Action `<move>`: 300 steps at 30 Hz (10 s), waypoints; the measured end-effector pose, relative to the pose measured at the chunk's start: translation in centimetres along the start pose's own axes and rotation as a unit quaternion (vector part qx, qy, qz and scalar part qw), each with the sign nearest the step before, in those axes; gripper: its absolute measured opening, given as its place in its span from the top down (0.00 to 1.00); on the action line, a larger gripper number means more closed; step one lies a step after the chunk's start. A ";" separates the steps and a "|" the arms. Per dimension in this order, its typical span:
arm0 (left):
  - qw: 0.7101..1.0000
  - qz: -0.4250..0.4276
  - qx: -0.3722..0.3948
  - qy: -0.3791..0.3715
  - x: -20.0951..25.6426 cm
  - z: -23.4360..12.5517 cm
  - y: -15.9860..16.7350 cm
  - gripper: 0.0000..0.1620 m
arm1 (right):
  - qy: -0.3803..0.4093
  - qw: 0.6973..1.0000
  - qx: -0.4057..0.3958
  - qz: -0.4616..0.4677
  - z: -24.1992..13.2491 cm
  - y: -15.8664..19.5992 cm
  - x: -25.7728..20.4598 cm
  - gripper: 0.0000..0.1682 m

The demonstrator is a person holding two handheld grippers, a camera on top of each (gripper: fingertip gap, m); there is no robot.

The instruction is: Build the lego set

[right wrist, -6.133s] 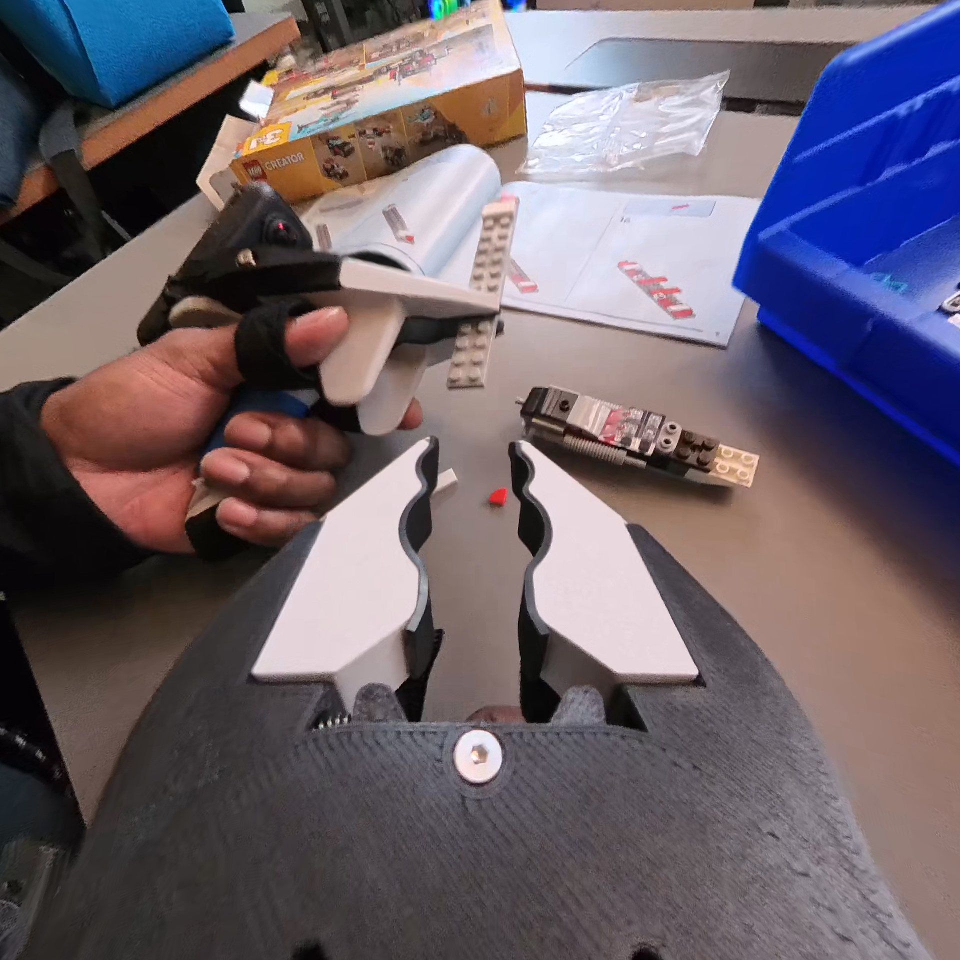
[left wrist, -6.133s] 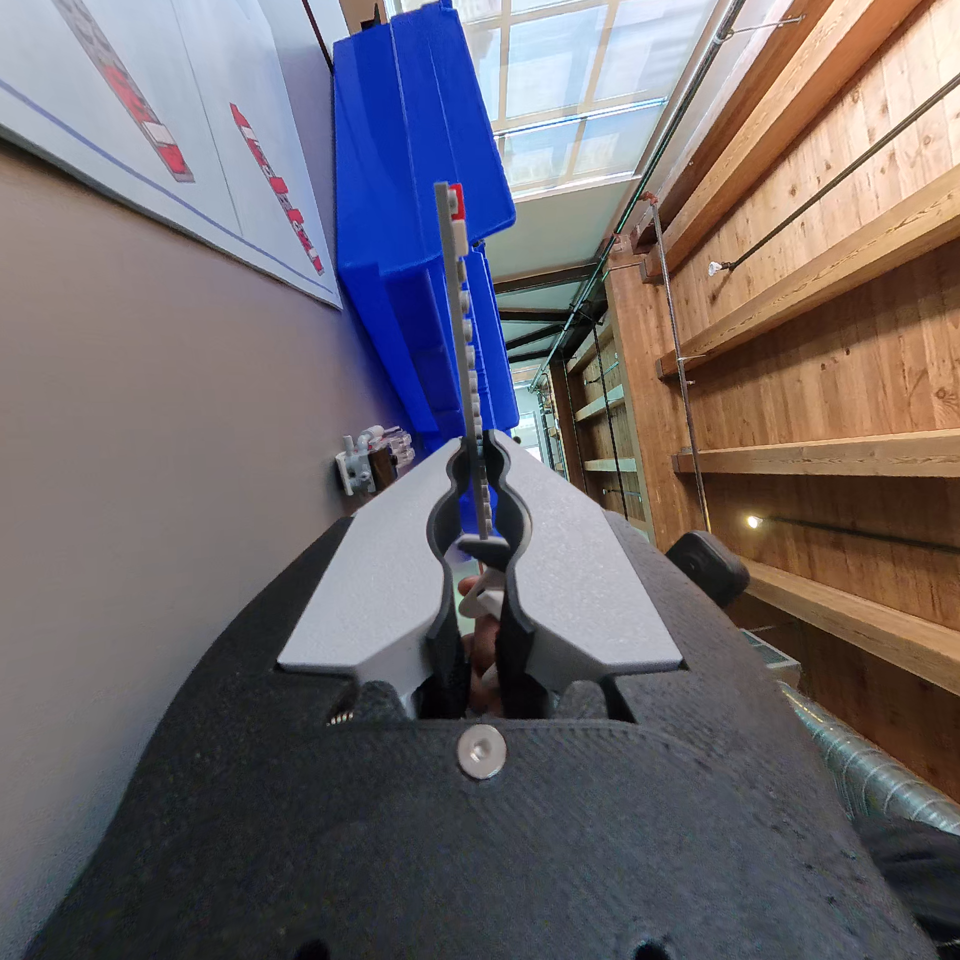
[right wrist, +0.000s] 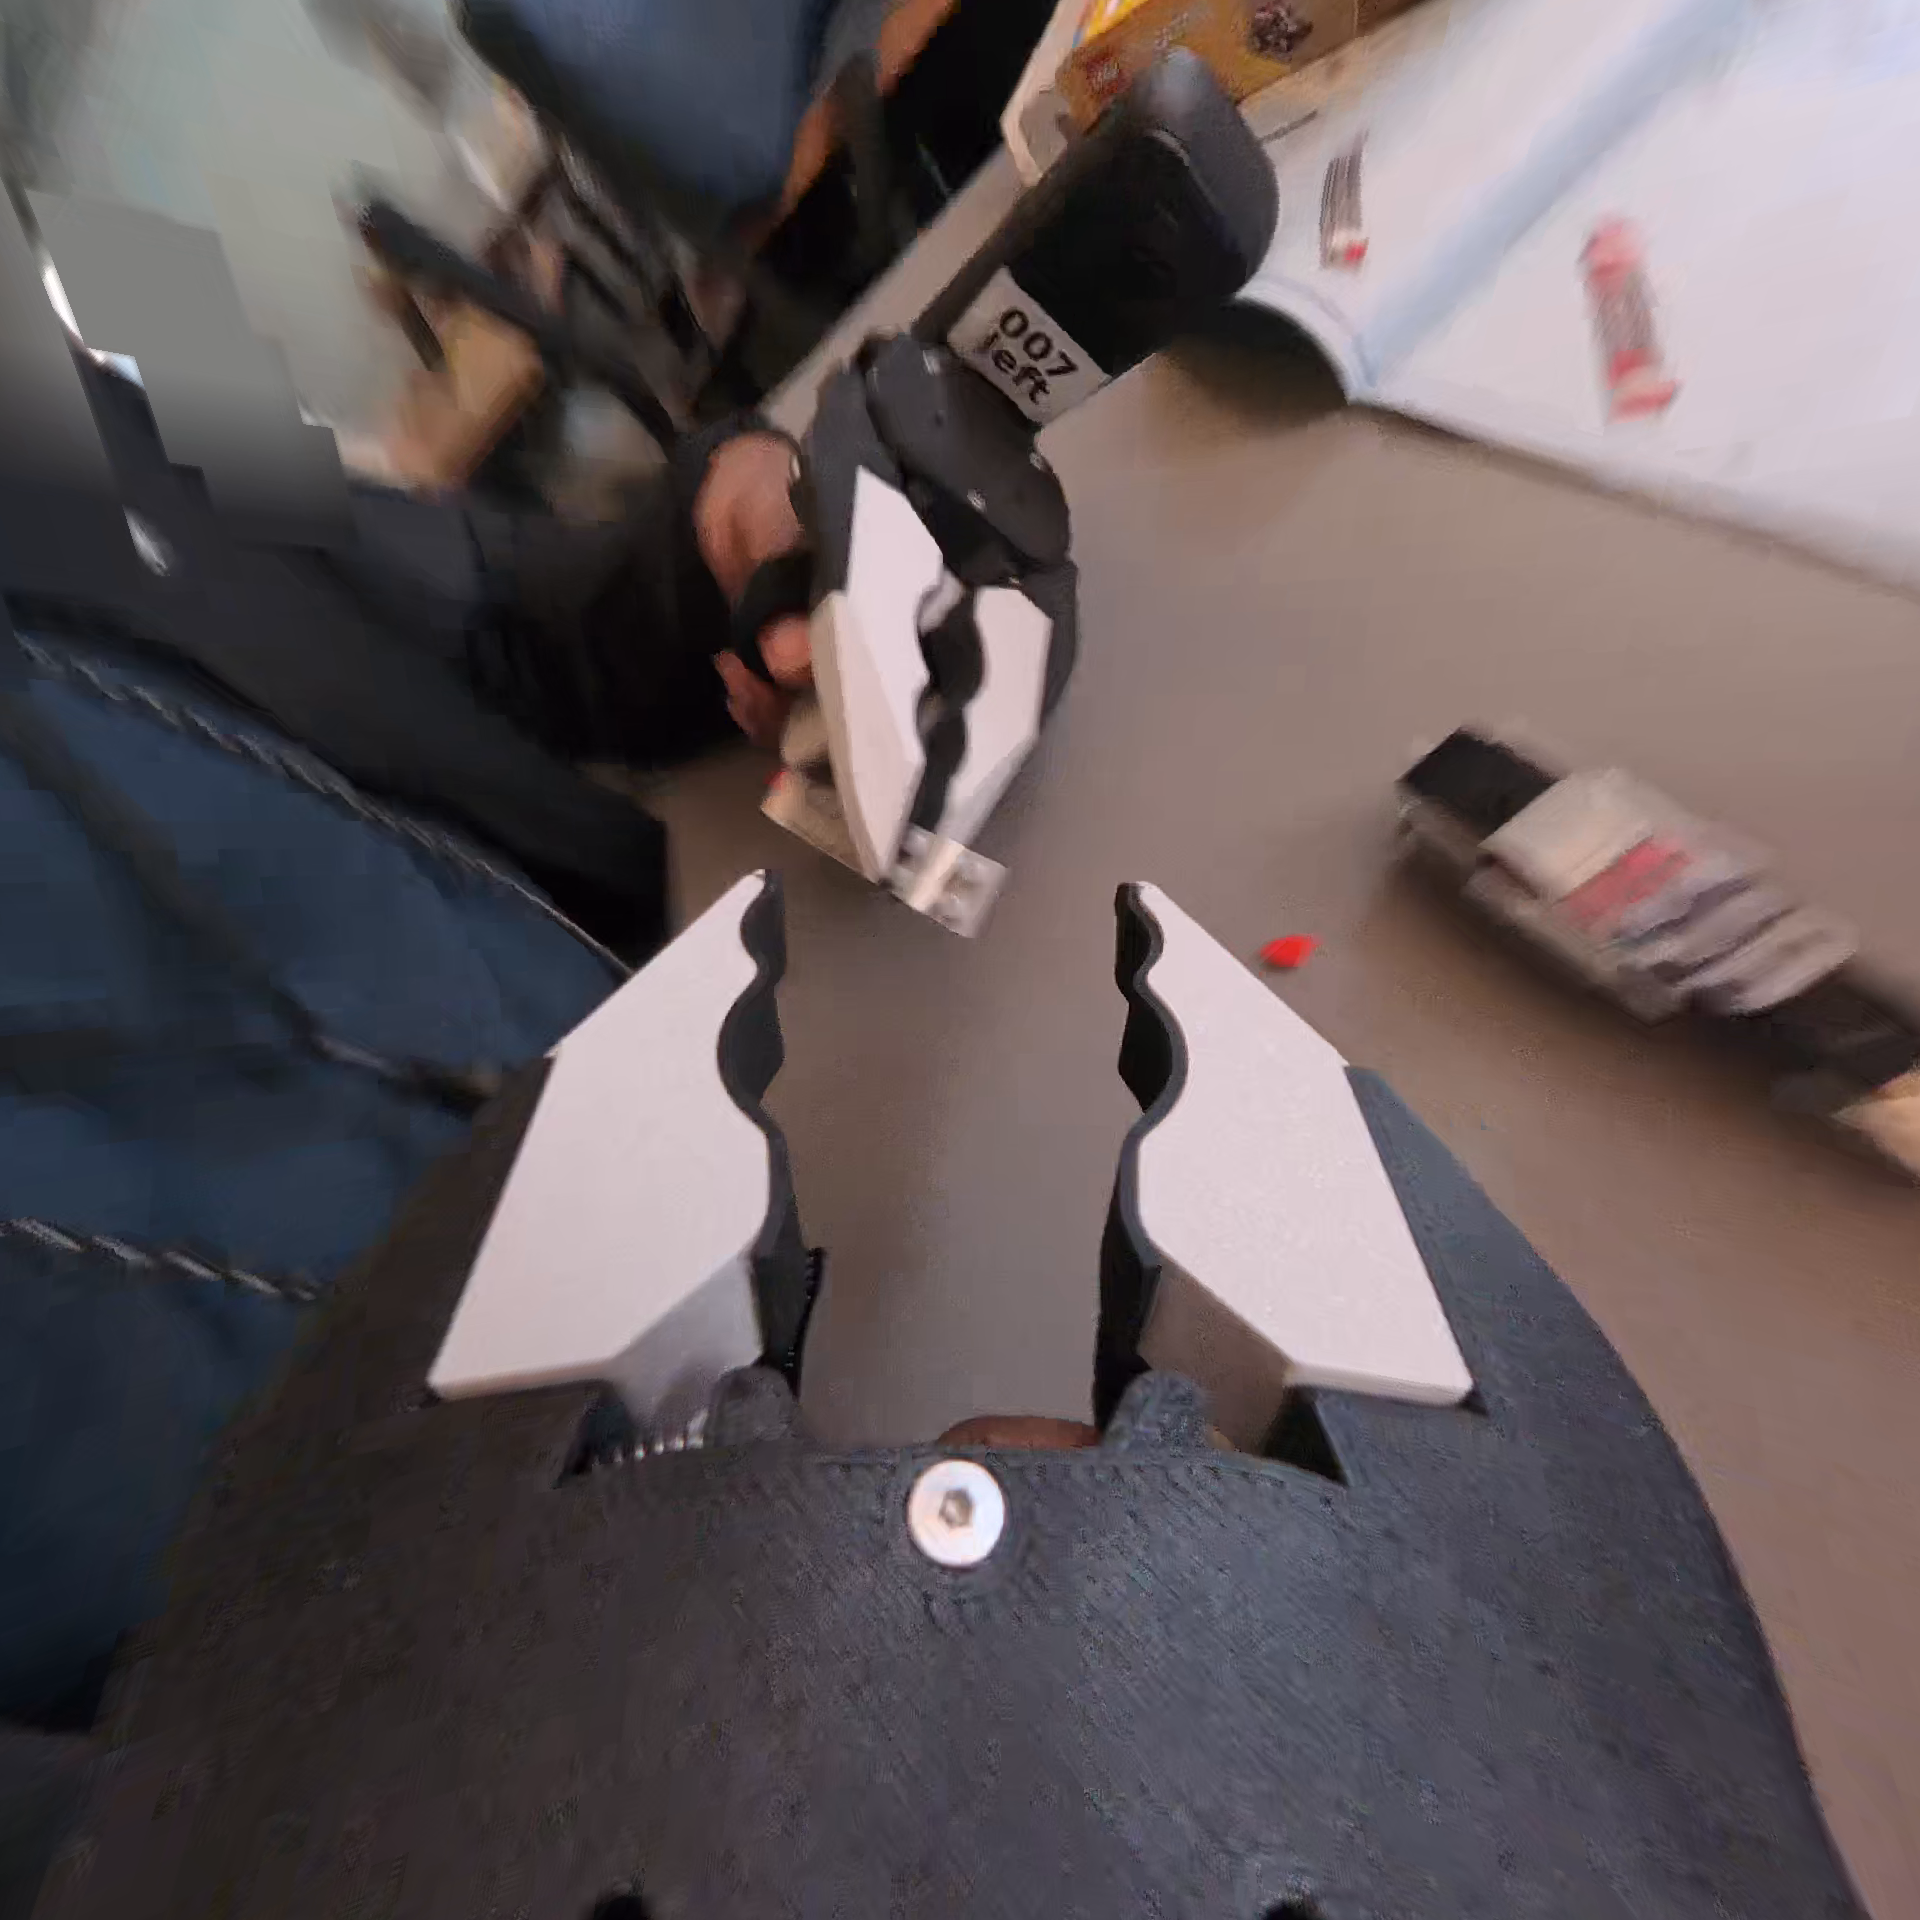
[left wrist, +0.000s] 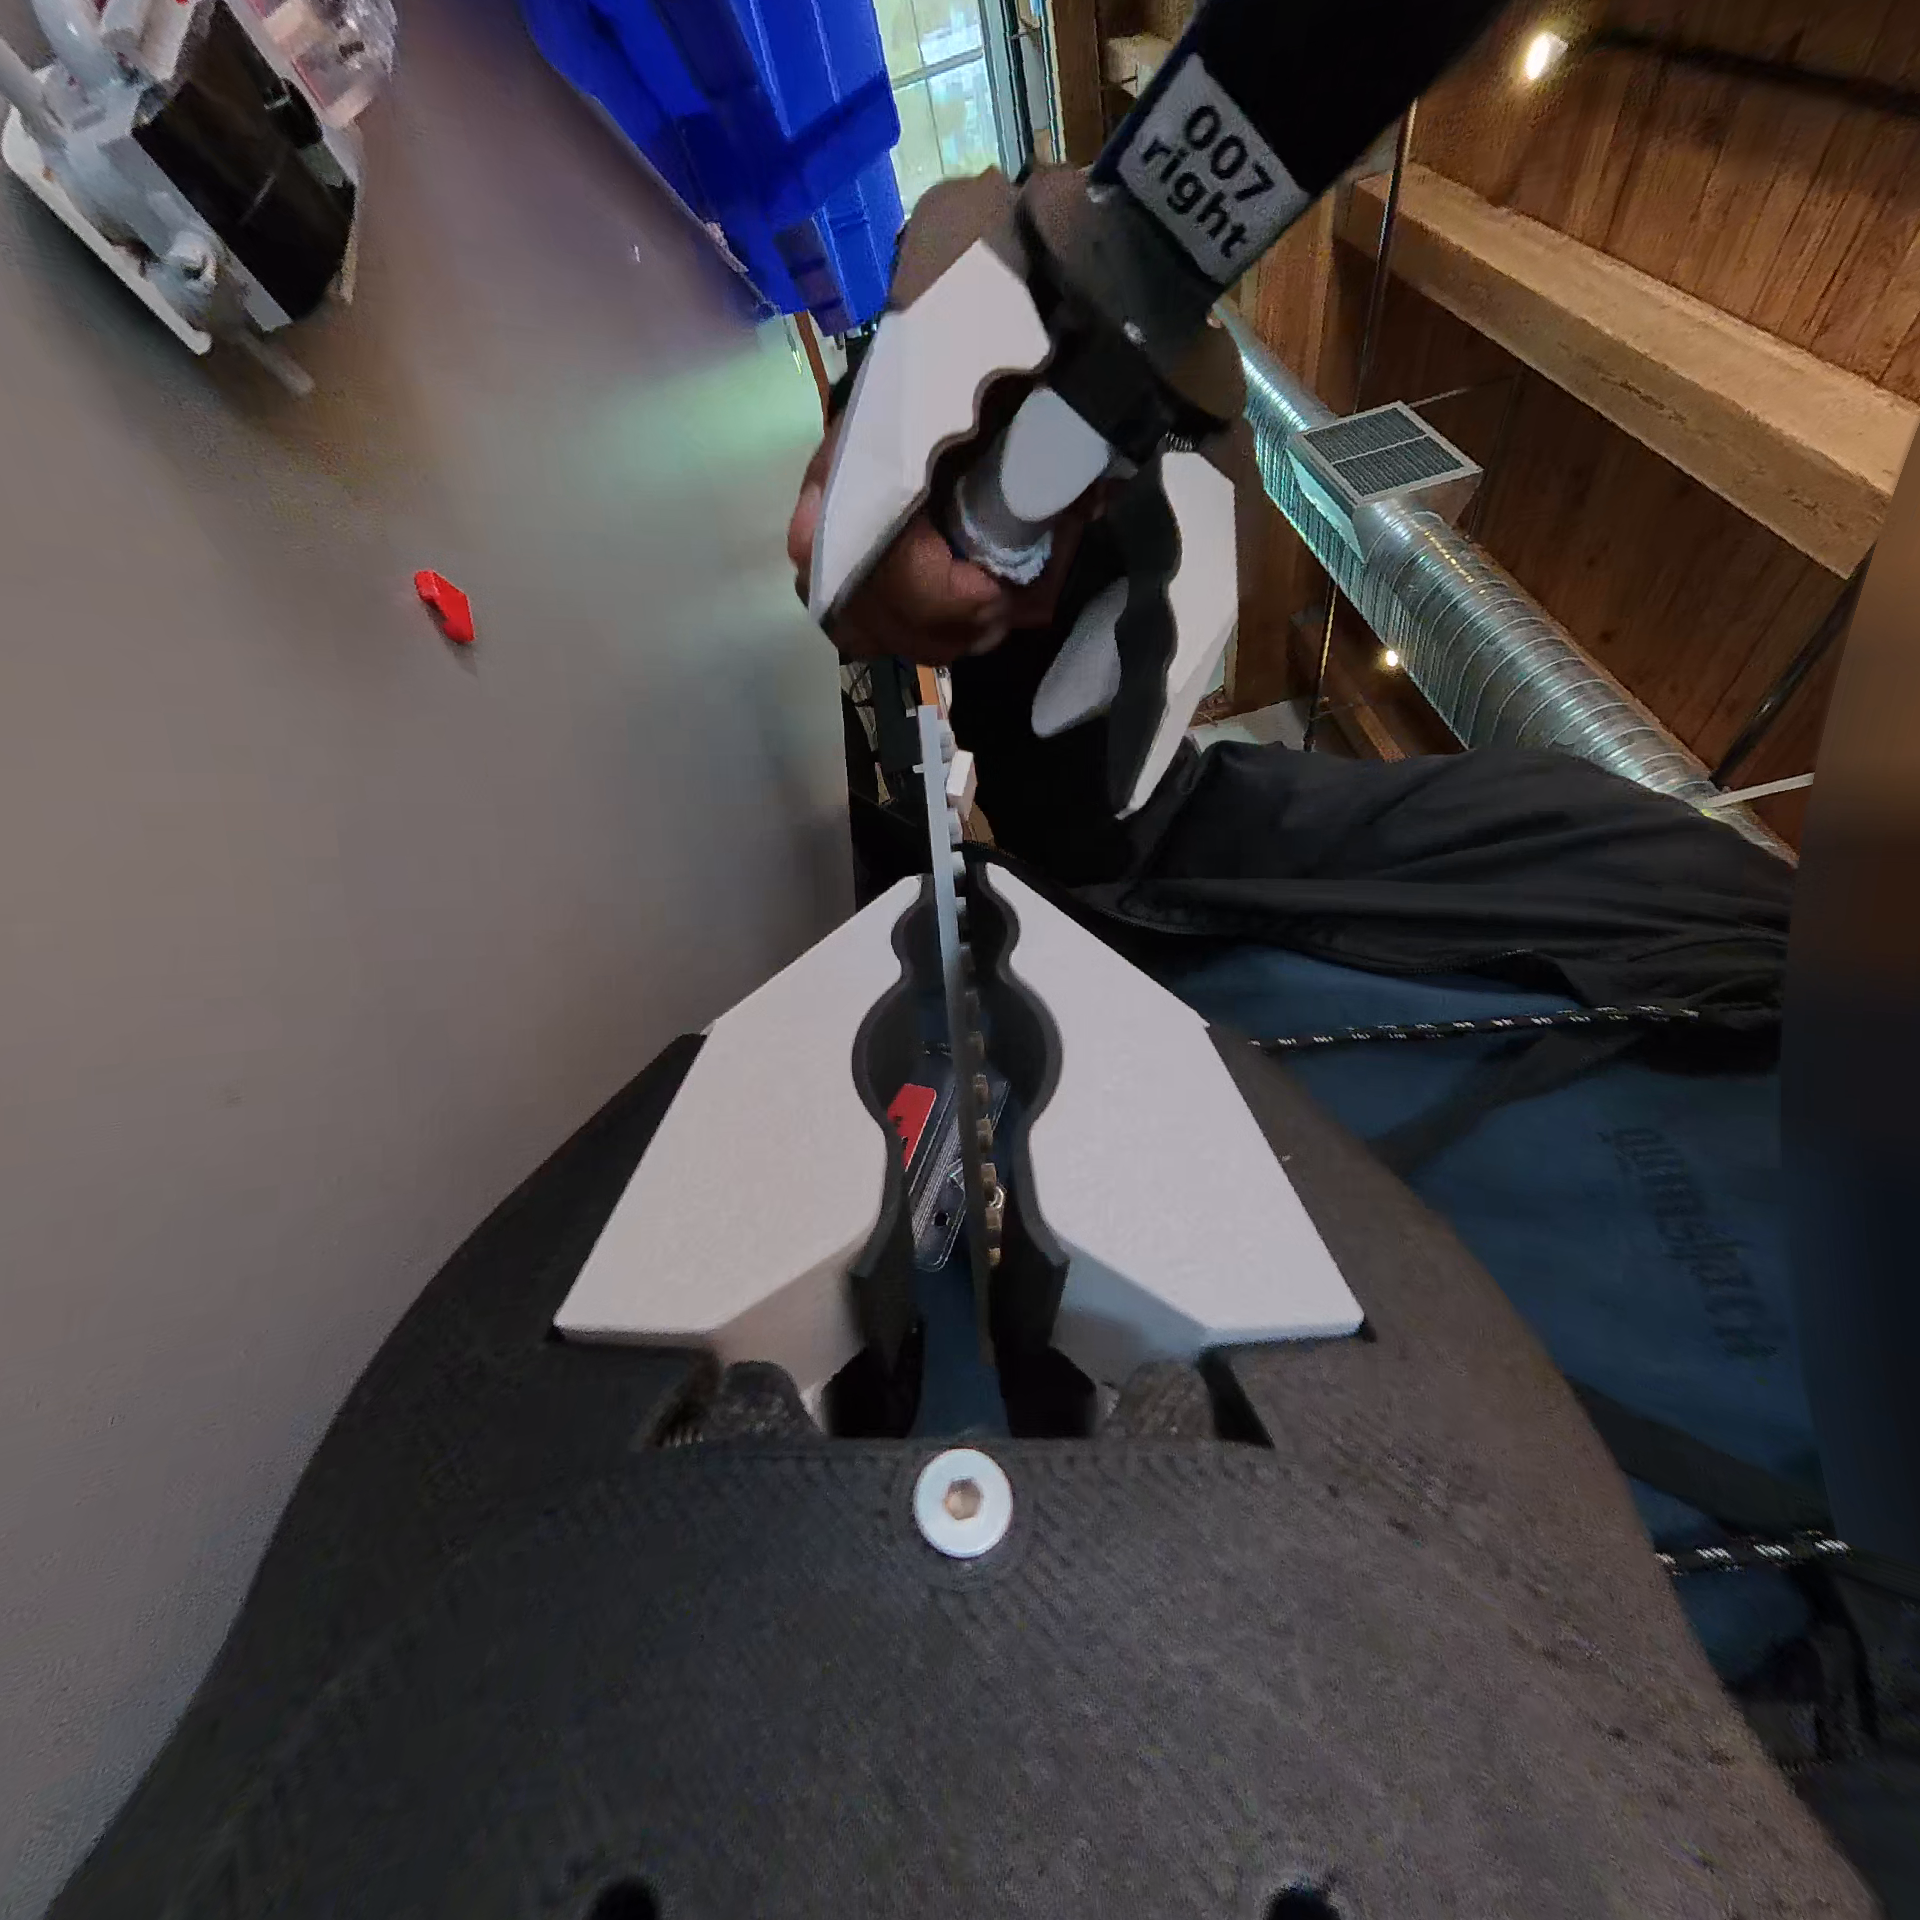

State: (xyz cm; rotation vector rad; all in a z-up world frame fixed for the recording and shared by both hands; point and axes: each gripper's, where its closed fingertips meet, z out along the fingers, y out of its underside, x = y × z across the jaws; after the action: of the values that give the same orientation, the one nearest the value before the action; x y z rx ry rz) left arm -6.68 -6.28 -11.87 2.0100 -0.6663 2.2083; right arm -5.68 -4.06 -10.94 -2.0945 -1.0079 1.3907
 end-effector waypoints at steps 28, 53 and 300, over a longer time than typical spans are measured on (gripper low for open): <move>0.998 0.045 -0.026 -0.024 0.0 0.6 0.9 0.97 | -0.098 0.983 -0.040 0.153 1.4 1.4 -0.8 0.95; 0.998 0.051 -0.003 -0.023 0.1 0.3 0.1 0.97 | -0.072 0.983 0.017 0.169 1.4 1.1 -0.5 0.86; 0.993 0.048 0.059 -0.091 -1.9 -2.1 -2.3 0.97 | 0.233 0.926 -0.014 -0.298 1.4 -2.0 2.6 0.95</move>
State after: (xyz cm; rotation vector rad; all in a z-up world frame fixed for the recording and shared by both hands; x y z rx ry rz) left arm -7.58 -2.98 -13.15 2.3056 -0.6775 2.1819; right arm -6.99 -0.84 -11.73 -1.7795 -1.2978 0.5485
